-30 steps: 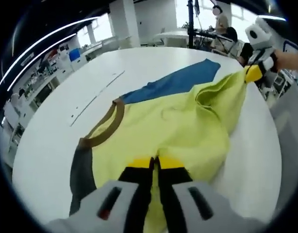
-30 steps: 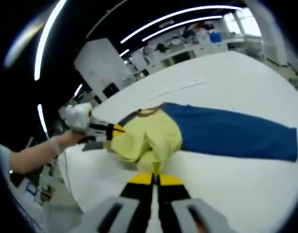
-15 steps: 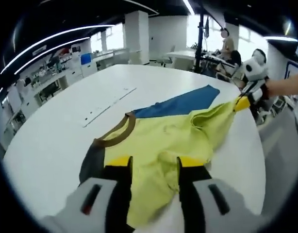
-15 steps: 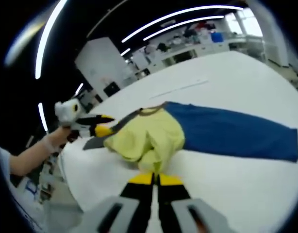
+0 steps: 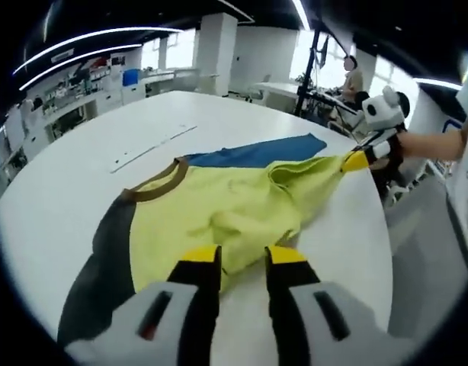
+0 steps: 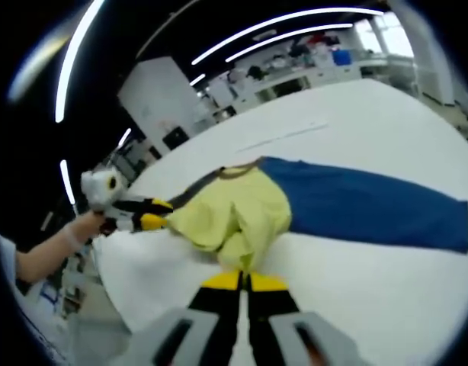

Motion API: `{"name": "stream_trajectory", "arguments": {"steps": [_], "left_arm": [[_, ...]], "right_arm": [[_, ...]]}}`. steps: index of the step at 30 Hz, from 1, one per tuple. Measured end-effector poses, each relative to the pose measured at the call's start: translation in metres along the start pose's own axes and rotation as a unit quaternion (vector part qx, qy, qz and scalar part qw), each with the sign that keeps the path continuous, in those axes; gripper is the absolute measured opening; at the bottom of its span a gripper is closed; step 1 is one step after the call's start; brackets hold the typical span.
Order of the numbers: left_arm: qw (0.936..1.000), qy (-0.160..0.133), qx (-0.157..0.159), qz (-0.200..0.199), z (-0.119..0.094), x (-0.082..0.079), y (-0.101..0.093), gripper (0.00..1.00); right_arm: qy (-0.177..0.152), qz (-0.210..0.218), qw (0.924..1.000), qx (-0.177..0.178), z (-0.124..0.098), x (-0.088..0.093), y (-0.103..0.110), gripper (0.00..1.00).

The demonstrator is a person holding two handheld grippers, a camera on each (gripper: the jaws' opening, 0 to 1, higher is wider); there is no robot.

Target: Fold the garment on the visible template until the final outline fits inside the template.

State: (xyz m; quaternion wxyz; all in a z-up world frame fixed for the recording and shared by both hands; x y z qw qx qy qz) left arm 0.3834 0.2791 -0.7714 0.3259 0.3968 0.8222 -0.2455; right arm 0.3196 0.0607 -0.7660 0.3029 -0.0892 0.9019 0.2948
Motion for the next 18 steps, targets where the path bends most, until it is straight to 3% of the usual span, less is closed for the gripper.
{"name": "stream_trajectory", "arguments": {"steps": [4, 6, 8, 18], "left_arm": [[0.9997, 0.008, -0.006, -0.022, 0.004, 0.008, 0.002, 0.14], [0.9989, 0.022, -0.028, -0.032, 0.006, 0.016, 0.012, 0.11], [0.9983, 0.015, -0.034, -0.044, 0.008, 0.017, 0.018, 0.11], [0.9980, 0.032, -0.039, -0.037, 0.015, 0.023, 0.013, 0.12]], "right_arm": [[0.000, 0.001, 1.0000, 0.001, 0.000, 0.000, -0.002, 0.00], [0.001, -0.003, 1.0000, 0.003, -0.001, -0.001, -0.002, 0.00], [0.002, -0.010, 0.9999, 0.006, -0.001, 0.000, -0.002, 0.00], [0.003, -0.004, 1.0000, 0.003, 0.000, 0.001, -0.003, 0.00]]}}
Point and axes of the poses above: the point that each gripper's makers call its tool centre point, and the gripper's own axes: z roughly forward along the fingers, y roughly to its left, x roughly out of its underside, the point moved 2 cm from there along -z, roughly backward along the fingers, and after that the axes turned 5 degrees about y, right-handed, at the moved point
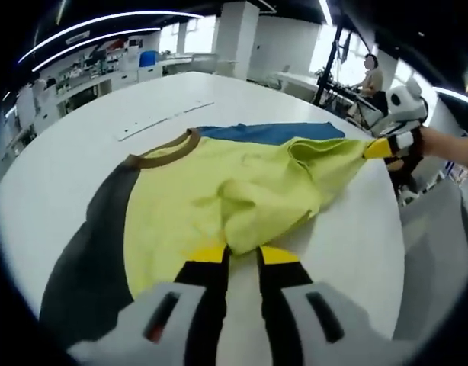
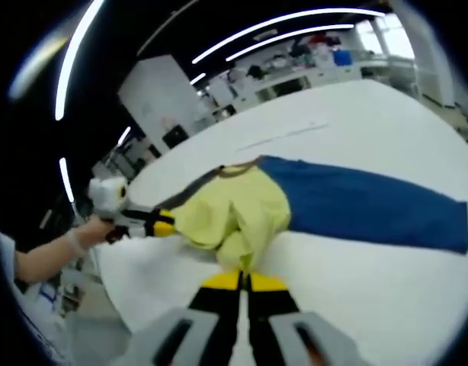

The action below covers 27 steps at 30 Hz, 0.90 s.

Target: Fold the garment on the visible template until the final outline fits inside the template.

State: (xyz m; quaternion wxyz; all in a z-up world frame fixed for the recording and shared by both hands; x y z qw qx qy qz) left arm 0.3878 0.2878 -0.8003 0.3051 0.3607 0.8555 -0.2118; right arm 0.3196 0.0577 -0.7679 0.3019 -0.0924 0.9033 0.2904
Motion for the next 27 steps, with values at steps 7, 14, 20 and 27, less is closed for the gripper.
{"name": "stream_trajectory", "arguments": {"steps": [7, 14, 20, 27], "left_arm": [[0.9996, -0.001, -0.016, -0.021, 0.005, 0.004, 0.006, 0.04], [0.9987, -0.012, -0.024, -0.043, -0.003, 0.003, 0.011, 0.00], [0.9980, -0.005, -0.032, -0.054, -0.020, 0.007, 0.008, 0.00], [0.9976, -0.001, -0.039, -0.056, -0.043, 0.022, 0.002, 0.00]], "right_arm": [[0.000, 0.003, 1.0000, 0.000, -0.001, 0.001, -0.002, 0.00], [0.000, 0.005, 1.0000, 0.002, -0.002, 0.002, -0.002, 0.00], [-0.003, 0.001, 1.0000, 0.002, -0.005, 0.000, -0.001, 0.00], [-0.002, -0.009, 1.0000, 0.002, -0.010, -0.001, 0.001, 0.00]]}}
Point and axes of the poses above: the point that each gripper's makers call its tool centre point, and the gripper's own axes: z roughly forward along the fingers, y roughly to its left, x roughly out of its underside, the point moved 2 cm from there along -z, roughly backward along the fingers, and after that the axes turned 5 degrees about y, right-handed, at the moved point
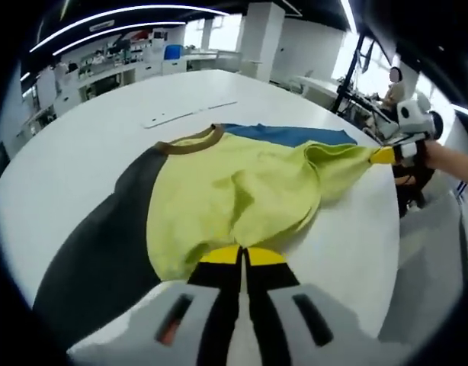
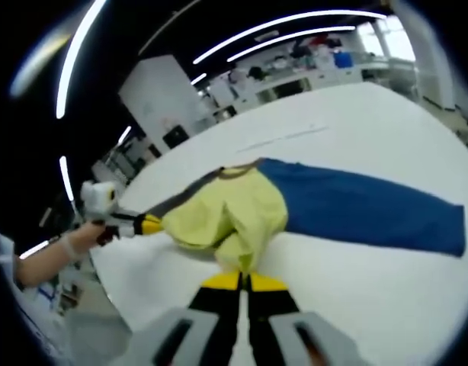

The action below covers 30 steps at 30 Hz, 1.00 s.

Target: Fold the garment on the visible template until the final outline fits inside the template.

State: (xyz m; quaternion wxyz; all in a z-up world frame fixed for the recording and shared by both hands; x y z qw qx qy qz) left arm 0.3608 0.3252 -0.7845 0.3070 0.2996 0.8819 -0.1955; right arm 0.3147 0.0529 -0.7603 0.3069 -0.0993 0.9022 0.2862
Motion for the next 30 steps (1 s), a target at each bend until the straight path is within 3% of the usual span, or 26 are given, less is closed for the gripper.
{"name": "stream_trajectory", "arguments": {"steps": [15, 22, 30], "left_arm": [[0.9991, 0.014, -0.036, -0.016, -0.056, 0.046, -0.004, 0.00], [0.9984, 0.029, -0.045, -0.017, -0.079, 0.072, -0.013, 0.00], [0.9976, 0.041, -0.046, -0.030, -0.095, 0.095, -0.037, 0.00]], "right_arm": [[0.004, -0.033, 0.9994, 0.007, -0.026, 0.007, -0.007, 0.00], [0.029, -0.090, 0.9954, 0.013, -0.037, 0.019, -0.004, 0.00], [0.058, -0.173, 0.9832, 0.000, -0.045, 0.035, 0.018, 0.00]]}}
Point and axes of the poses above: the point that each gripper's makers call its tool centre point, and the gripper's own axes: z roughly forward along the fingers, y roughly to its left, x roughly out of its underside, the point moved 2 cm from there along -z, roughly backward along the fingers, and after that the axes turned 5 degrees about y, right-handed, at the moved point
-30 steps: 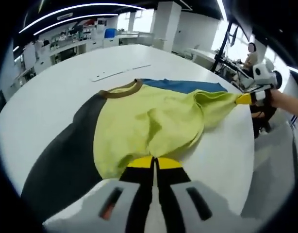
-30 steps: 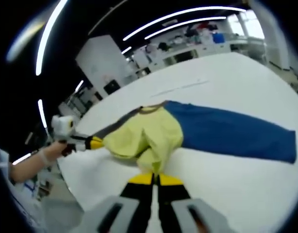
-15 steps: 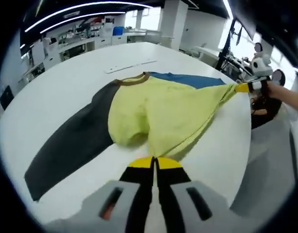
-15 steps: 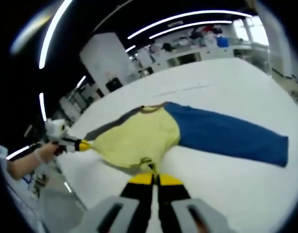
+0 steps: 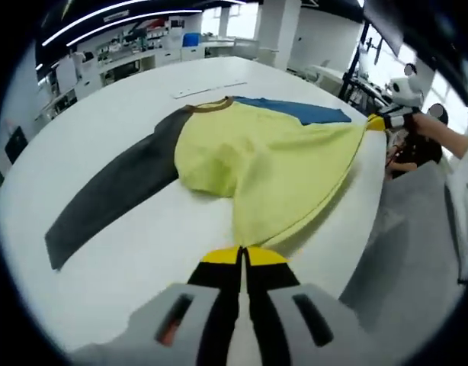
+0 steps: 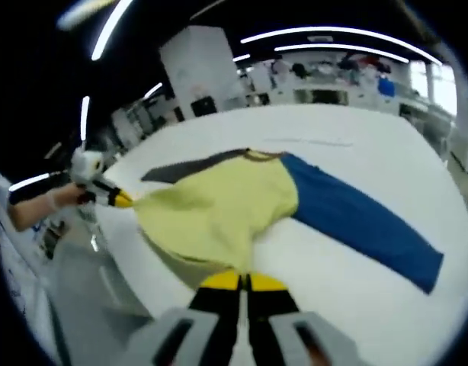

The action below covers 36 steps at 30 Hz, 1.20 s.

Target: Fold the garment on the visible template until the final outline fits inside the template.

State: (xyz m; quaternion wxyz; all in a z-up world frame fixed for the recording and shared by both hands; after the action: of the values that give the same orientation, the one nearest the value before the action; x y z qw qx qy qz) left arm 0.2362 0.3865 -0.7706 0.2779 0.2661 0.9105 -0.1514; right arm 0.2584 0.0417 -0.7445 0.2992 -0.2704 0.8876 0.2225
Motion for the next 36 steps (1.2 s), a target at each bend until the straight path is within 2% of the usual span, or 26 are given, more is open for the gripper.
{"name": "stream_trajectory", "arguments": {"steps": [7, 12, 19, 24, 25, 29, 32, 36], "left_arm": [[0.9996, 0.026, -0.002, 0.001, -0.005, 0.023, -0.011, 0.00], [0.9991, 0.042, -0.007, 0.003, -0.012, 0.034, -0.010, 0.00], [0.9969, 0.079, 0.000, 0.004, -0.010, 0.056, -0.018, 0.00], [0.9947, 0.103, 0.004, 0.005, -0.009, 0.068, -0.022, 0.00], [0.9942, 0.108, 0.004, 0.004, -0.008, 0.071, -0.022, 0.00], [0.9931, 0.117, 0.003, -0.001, -0.007, 0.075, -0.023, 0.00], [0.9919, 0.126, -0.007, 0.010, -0.008, 0.077, -0.019, 0.00], [0.9904, 0.136, -0.013, 0.018, -0.006, 0.080, -0.018, 0.00]], "right_arm": [[0.033, -0.047, 0.9983, -0.005, -0.001, 0.016, 0.011, 0.00], [0.061, -0.086, 0.9944, 0.000, -0.002, 0.031, 0.015, 0.00], [0.091, -0.110, 0.9898, 0.004, 0.003, 0.049, 0.013, 0.00], [0.109, -0.133, 0.9851, 0.001, 0.001, 0.054, 0.021, 0.00], [0.116, -0.136, 0.9839, 0.001, 0.003, 0.057, 0.014, 0.00], [0.130, -0.137, 0.9819, 0.002, 0.010, 0.068, 0.009, 0.00], [0.141, -0.140, 0.9800, 0.001, 0.014, 0.076, 0.008, 0.00], [0.164, -0.175, 0.9709, 0.002, 0.017, 0.086, 0.011, 0.00]]}}
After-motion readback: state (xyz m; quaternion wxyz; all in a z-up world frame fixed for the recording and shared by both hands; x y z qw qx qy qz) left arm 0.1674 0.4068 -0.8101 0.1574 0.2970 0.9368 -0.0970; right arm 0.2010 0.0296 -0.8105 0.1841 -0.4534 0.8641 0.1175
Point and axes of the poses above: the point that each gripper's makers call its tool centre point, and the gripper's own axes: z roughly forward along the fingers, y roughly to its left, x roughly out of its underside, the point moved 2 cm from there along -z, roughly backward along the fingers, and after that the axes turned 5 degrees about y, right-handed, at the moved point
